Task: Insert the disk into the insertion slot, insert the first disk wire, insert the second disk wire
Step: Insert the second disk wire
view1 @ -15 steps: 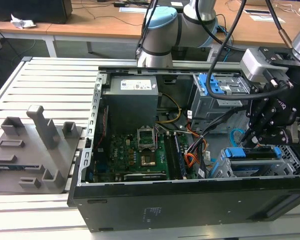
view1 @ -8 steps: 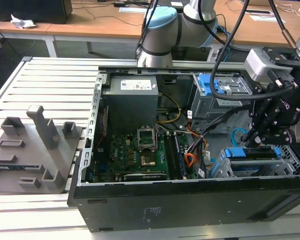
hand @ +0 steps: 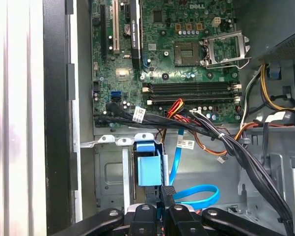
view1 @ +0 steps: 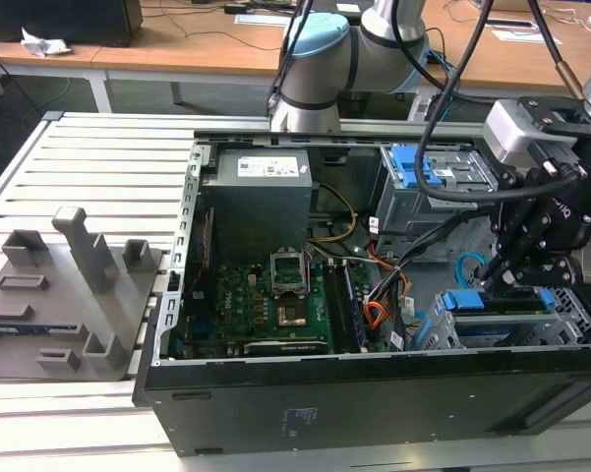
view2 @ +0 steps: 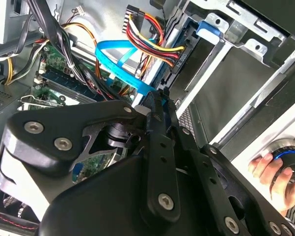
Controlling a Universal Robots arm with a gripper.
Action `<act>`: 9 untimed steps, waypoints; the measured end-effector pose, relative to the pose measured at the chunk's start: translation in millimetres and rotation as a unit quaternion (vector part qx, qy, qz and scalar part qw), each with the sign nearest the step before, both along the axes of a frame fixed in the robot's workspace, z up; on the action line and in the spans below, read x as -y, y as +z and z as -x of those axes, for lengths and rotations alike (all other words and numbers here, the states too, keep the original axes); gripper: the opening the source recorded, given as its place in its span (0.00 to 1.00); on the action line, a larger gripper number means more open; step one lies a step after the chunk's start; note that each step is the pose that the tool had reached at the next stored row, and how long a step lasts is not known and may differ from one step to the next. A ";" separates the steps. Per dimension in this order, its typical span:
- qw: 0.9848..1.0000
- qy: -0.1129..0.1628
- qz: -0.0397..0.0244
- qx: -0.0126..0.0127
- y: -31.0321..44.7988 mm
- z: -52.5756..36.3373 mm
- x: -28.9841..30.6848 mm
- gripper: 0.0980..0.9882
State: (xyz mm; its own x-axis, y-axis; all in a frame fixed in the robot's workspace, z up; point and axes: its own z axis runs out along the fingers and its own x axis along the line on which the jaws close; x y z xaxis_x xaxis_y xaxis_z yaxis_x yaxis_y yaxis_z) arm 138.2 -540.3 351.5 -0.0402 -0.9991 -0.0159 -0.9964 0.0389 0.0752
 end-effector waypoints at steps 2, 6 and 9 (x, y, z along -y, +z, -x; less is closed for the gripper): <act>1.000 0.000 0.000 0.000 -1.3 -0.4 0.0 0.07; 1.000 0.000 0.000 0.000 -3.0 -2.3 0.0 0.07; 1.000 0.000 0.000 0.000 -4.2 -4.4 0.0 0.07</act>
State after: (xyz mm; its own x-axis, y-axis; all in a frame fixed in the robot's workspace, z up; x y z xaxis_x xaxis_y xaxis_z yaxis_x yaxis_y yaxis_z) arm 142.6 -540.3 347.3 -0.0395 -0.9991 -0.0159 -0.9964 0.0382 0.0753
